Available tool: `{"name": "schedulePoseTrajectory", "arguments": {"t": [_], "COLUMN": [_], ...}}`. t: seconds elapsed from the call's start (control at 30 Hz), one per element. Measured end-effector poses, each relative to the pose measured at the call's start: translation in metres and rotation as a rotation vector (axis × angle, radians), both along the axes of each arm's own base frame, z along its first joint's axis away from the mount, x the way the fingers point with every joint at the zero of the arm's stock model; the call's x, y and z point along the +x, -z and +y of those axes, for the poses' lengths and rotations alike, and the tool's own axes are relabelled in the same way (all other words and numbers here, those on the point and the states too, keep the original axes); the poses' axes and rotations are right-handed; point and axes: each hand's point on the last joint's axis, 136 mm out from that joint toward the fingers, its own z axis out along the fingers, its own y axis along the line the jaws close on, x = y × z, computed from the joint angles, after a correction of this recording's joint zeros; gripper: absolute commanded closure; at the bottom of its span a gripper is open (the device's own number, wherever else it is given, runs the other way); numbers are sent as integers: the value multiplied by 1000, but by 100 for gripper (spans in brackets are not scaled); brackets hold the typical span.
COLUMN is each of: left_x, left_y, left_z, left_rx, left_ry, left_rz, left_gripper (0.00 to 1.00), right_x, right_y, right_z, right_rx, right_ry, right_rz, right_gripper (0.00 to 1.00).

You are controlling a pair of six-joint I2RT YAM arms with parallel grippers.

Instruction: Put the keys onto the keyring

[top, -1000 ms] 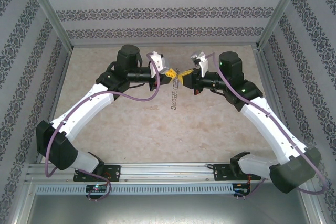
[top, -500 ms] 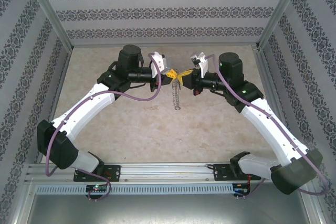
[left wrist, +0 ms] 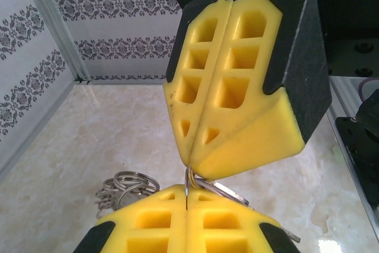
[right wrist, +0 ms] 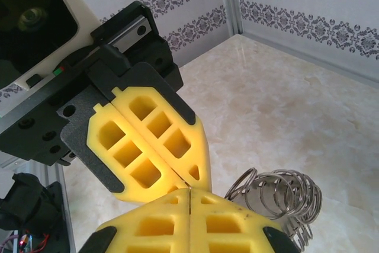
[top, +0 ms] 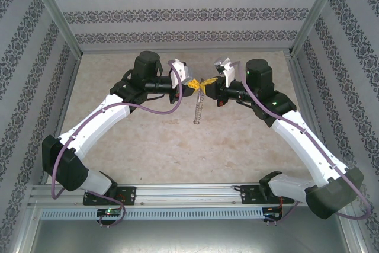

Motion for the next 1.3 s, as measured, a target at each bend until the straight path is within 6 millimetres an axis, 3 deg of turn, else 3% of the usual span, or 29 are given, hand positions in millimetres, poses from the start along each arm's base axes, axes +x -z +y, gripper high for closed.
{"name": "schedulePoseTrajectory", "arguments": {"t": [0.93,1.1,1.3], "left_x": [-1,-5,-16], "left_y": [-1,-7,-26], "left_z": [-2,-2,-1], "left_rx": [7,-6,-46], "left_ry": [-22,-10,17], "left_rz": [-22,-34,-82], "left_gripper": [100,100,100], "right_x": [4,11,19], "right_y": [18,25,37], "right_z": [-10,-22,-34], "right_rx": [-25,-14,-12], "right_ry": [40,72,122], "right_rz": [23,53,100], "right_gripper": [100,100,100]}}
